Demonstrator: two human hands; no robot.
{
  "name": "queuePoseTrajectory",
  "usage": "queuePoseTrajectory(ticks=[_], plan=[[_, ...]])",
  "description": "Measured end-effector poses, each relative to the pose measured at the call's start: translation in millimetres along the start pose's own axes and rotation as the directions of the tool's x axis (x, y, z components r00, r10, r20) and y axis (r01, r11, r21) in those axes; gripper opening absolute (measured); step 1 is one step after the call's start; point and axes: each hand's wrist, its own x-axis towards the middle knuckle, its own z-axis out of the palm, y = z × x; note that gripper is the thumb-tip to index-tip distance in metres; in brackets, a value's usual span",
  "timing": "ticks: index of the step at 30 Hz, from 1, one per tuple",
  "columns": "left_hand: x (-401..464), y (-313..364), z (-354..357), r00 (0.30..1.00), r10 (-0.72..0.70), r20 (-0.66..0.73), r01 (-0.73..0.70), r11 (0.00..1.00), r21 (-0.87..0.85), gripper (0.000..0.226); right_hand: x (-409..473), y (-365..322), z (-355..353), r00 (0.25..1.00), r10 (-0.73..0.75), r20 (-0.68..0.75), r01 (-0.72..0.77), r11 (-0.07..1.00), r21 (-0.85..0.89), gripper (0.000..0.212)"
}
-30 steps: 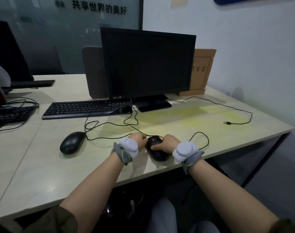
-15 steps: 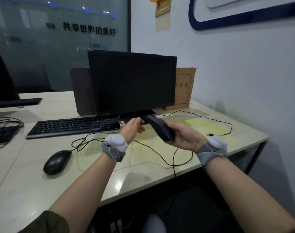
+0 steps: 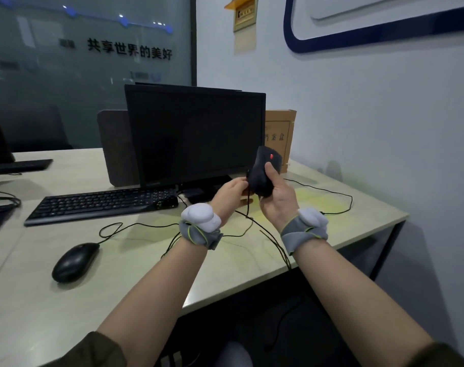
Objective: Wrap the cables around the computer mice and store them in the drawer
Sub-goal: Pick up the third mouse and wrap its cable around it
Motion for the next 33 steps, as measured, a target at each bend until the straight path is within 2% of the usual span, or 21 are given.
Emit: queuePoseTrajectory(ticks=[2,4,7,8,10,11,13,16,18,19,21,23,25,26,27,29,31,33], plan=[[-3.8,-2.4,4.0,0.999,-0.011,0.041,0.017,0.988,-0.152,0.029,1.1,1.4,1.4,0.999,-0.048,0.003,0.048,0.998,-0.037,0.01],[-4.1,-6.9,6.3,0.999,0.029,0.015,-0.025,0.98,-0.196,0.03,1.5,3.8,1.2,0.995,-0.094,0.033,0.097,0.99,-0.099,0.011],[-3.0,-9.4,6.5,0.998,0.049,-0.032,-0.056,0.965,-0.255,0.024,1.9,7.6,-4.1,0.992,-0.115,0.046,0.12,0.984,-0.133,0.032],[-2.2,-8.6,6.5,0.998,0.056,-0.034,-0.063,0.958,-0.281,0.021,0.8,8.3,-5.9,0.994,-0.076,0.074,0.086,0.984,-0.153,0.036],[0.8,-4.9,4.3,0.994,0.085,-0.073,-0.104,0.942,-0.318,0.011,-4.9,10.5,-9.3,0.979,0.124,0.163,-0.075,0.958,-0.278,0.039],[3.4,-1.2,2.9,0.988,0.097,-0.12,-0.131,0.937,-0.323,0.011,-8.7,10.3,-12.5,0.956,0.235,0.176,-0.152,0.91,-0.386,0.04],[9.7,7.2,-2.9,0.972,0.089,-0.217,-0.171,0.902,-0.396,0.017,-15.6,7.2,-21.0,0.911,0.381,0.157,-0.198,0.74,-0.642,0.03],[17.4,19.9,-19.9,0.96,0.053,-0.276,-0.215,0.771,-0.599,0.016,-23.6,-0.7,-36.1,0.82,0.546,0.171,-0.037,0.347,-0.937,0.012],[17.8,25.2,-28.8,0.968,0.077,-0.24,-0.212,0.763,-0.611,0.015,-25.6,-6.0,-41.6,0.837,0.529,0.143,0.051,0.185,-0.981,0.02],[17.0,25.8,-30.6,0.972,0.092,-0.216,-0.206,0.778,-0.593,0.014,-25.4,-8.2,-42.3,0.862,0.49,0.131,0.056,0.165,-0.985,0.024],[14.7,24.6,-31.3,0.979,0.113,-0.17,-0.189,0.813,-0.55,0.015,-25.0,-13.2,-41.6,0.889,0.43,0.158,0.066,0.221,-0.973,0.024],[12.6,20.5,-34.7,0.981,0.122,-0.149,-0.177,0.875,-0.451,0.025,-24.1,-21.3,-41.2,0.911,0.355,0.21,0.075,0.359,-0.93,0.02],[10.1,16.3,-41.6,0.98,0.135,-0.145,-0.17,0.95,-0.263,0.033,-23.0,-34.3,-42.2,0.943,0.242,0.228,0.081,0.498,-0.864,0.026],[8.8,14.4,-44.7,0.98,0.143,-0.139,-0.163,0.976,-0.143,0.035,-22.5,-42.0,-42.9,0.956,0.182,0.231,0.107,0.516,-0.85,0.028],[7.8,12.4,-46.8,0.979,0.154,-0.134,-0.158,0.987,-0.017,0.038,-22.3,-49.3,-42.9,0.963,0.117,0.244,0.158,0.488,-0.859,0.027],[6.0,9.0,-46.6,0.975,0.183,-0.124,-0.156,0.967,0.203,0.043,-23.0,-59.2,-40.0,0.946,-0.001,0.324,0.307,0.316,-0.898,0.023],[5.2,6.8,-44.0,0.97,0.209,-0.125,-0.145,0.908,0.393,0.047,-22.8,-65.3,-35.1,0.907,-0.088,0.412,0.421,0.16,-0.893,0.018],[2.3,6.3,-41.5,0.965,0.24,-0.104,-0.148,0.829,0.539,0.043,-21.4,-70.8,-30.1,0.869,-0.145,0.473,0.487,0.086,-0.869,0.014]])
